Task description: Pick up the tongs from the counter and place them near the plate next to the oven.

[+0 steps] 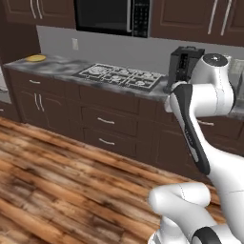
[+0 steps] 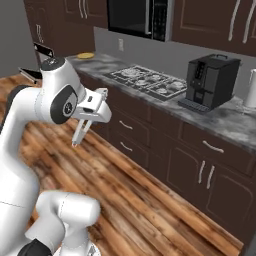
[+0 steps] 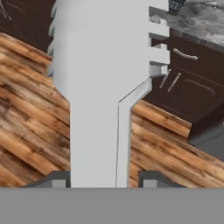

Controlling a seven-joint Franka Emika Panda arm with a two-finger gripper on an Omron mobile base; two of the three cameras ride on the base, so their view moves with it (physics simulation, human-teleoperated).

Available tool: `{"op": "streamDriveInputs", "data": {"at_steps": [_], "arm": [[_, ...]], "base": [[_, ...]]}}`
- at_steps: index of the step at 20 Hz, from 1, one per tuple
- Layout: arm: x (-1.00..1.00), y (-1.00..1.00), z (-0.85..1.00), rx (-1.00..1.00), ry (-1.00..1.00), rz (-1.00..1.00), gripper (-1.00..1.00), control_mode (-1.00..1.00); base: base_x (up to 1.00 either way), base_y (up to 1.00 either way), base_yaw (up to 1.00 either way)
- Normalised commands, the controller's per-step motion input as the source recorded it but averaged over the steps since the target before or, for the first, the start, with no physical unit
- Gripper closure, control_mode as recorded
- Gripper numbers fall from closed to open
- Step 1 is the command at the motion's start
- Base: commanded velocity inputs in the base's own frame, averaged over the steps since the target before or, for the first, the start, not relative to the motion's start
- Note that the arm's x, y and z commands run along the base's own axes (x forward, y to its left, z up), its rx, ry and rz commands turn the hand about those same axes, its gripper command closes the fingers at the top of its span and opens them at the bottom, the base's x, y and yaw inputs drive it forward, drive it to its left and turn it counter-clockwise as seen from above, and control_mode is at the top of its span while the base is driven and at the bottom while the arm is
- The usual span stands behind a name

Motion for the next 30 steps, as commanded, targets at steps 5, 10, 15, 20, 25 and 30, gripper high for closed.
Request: {"op": "streamDriveInputs", "data": {"at_steps": [5, 10, 15, 20, 25, 30], "arm": [[0.00, 0.00, 0.00, 0.00, 0.00, 0.00, 1.00, 1.00], [0.00, 0.00, 0.00, 0.00, 0.00, 0.00, 1.00, 1.00], [0.00, 0.00, 0.00, 0.00, 0.00, 0.00, 1.00, 1.00], [0.00, 0.00, 0.00, 0.00, 0.00, 0.00, 1.00, 1.00], [0.00, 0.00, 0.00, 0.00, 0.00, 0.00, 1.00, 1.00], [0.00, 0.00, 0.00, 0.00, 0.00, 0.00, 1.00, 1.00]], "base": [[1.00, 0.65, -0.21], [1.00, 0.81, -0.27], [1.00, 0.98, -0.29], [1.00, 1.00, -0.28], [1.00, 1.00, -0.28], [1.00, 1.00, -0.29]]}}
